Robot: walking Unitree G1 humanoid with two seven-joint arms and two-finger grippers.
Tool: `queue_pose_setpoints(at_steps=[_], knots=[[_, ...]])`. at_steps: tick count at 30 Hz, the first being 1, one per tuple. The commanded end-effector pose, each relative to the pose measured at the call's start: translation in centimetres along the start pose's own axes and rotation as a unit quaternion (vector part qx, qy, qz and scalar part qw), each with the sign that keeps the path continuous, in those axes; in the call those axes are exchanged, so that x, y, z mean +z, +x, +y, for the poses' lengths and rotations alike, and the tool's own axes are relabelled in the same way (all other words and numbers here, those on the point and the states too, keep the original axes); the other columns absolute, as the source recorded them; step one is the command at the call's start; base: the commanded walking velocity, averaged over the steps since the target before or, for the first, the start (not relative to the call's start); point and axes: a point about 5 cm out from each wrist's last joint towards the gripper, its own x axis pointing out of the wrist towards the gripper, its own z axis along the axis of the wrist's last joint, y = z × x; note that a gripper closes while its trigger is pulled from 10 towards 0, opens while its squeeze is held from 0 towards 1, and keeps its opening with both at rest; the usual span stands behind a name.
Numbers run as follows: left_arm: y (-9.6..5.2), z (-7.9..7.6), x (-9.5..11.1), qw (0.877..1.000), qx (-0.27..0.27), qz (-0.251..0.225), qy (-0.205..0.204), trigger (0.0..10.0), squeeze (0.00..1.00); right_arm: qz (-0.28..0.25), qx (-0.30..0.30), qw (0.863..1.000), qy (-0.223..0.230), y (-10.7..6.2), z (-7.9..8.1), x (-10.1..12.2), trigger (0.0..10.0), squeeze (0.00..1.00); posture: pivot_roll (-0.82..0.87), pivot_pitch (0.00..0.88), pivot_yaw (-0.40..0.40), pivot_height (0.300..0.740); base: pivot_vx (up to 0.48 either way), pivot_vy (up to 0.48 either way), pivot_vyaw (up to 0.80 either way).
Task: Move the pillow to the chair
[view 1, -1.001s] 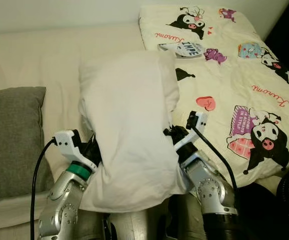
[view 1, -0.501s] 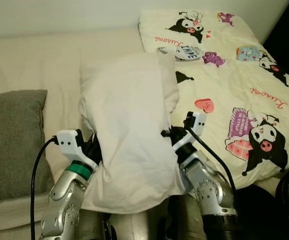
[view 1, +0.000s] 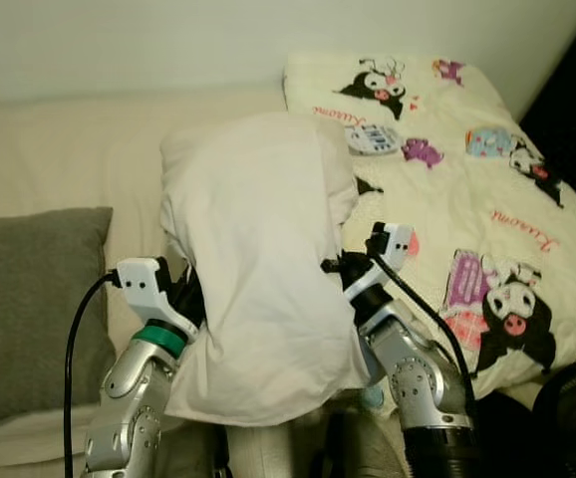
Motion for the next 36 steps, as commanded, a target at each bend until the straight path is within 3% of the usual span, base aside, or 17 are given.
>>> queue_pose_setpoints(at_steps=[1,11,18,23,27,33,36], knots=[[0.8,-2.8,0.4,0.998,-0.053,-0.023,-0.004,10.0,0.0,0.029,0.064,0.996,0.055,0.6,3.9,-3.3,10.0,0.0,0.04,0.034,0.042,0.701,0.0,0.0,0.0],[0.7,-3.1,0.1,0.998,-0.053,-0.017,0.016,10.0,0.0,0.03,0.062,0.996,0.06,0.5,4.0,-3.3,10.0,0.0,0.05,0.047,0.042,0.74,0.0,0.0,0.0],[1.3,-3.6,0.3,0.998,-0.059,-0.022,0.022,10.0,0.0,0.025,0.066,0.996,0.06,0.6,4.4,-3.0,10.0,0.0,0.05,0.036,0.047,0.74,0.0,0.0,0.0],[1.9,-3.9,0.8,0.997,-0.07,-0.029,0.033,10.0,0.0,0.016,0.055,0.998,0.019,1.1,4.4,-2.0,10.0,0.0,0.06,0.047,0.033,0.74,0.0,0.0,0.0],[2.0,-3.9,1.1,0.996,-0.075,-0.03,0.042,10.0,0.0,0.002,0.048,0.999,0.02,1.7,4.8,-1.1,10.0,0.0,0.04,0.05,0.06,0.74,0.0,0.0,0.0],[2.6,-4.8,2.0,0.994,-0.091,-0.045,0.042,10.0,0.0,-0.02,0.051,0.998,0.015,1.8,4.9,0.0,10.0,0.0,0.04,0.05,0.053,0.74,0.0,0.0,0.0],[3.4,-5.5,3.8,0.991,-0.096,-0.078,0.047,10.0,0.0,-0.027,0.047,0.998,0.013,1.5,4.9,0.0,10.0,0.0,0.04,0.052,0.06,0.74,0.0,0.0,-0.27]])
